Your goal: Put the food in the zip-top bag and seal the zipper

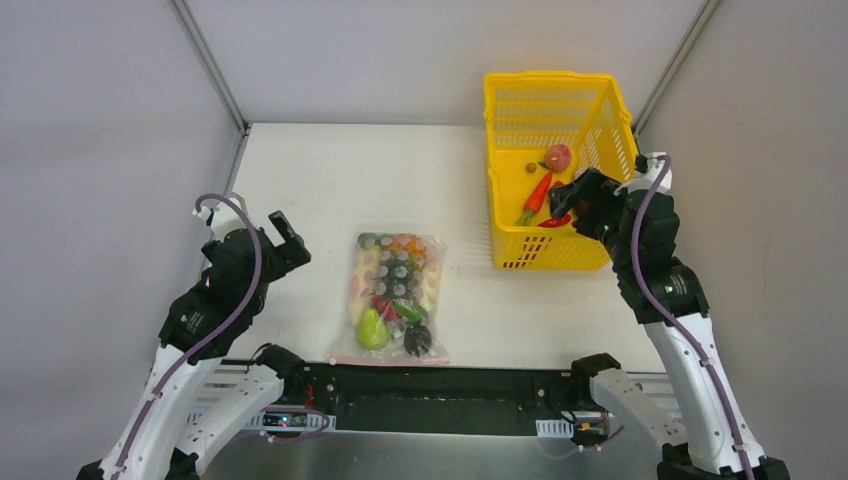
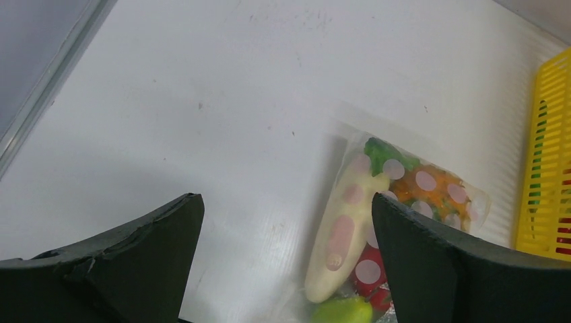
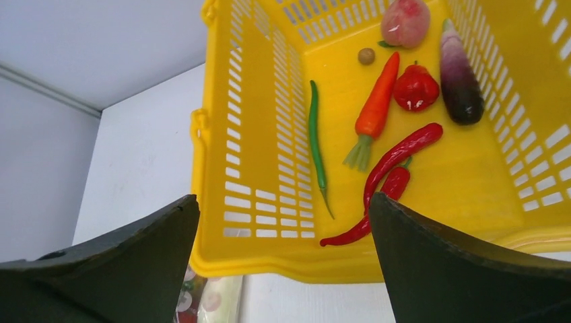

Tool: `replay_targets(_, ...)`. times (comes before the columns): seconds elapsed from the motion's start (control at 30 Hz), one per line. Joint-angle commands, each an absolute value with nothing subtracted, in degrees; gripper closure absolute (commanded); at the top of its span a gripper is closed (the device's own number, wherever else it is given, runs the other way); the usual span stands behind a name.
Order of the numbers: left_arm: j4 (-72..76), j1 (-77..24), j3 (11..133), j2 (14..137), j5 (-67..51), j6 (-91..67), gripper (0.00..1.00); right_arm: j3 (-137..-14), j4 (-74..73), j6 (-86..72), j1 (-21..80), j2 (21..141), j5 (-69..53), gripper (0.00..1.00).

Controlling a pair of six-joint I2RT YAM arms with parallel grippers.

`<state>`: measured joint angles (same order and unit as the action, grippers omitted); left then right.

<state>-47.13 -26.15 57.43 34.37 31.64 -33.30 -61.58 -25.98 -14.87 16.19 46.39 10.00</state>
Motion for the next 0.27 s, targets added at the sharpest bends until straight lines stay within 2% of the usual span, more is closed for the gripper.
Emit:
replay_targets(0.0, -49.9, -25.9, 60.2, 34.2, 36.5, -32.3, 0.01, -58.9, -24.5, -16.4, 15.9, 43.4, 3.6, 0.00)
replay_targets(0.23, -49.8, -25.8, 60.2, 33.9, 37.5, -31.5, 0.01, -56.6, -23.5, -17.8, 15.9, 41.2, 5.7, 0.00)
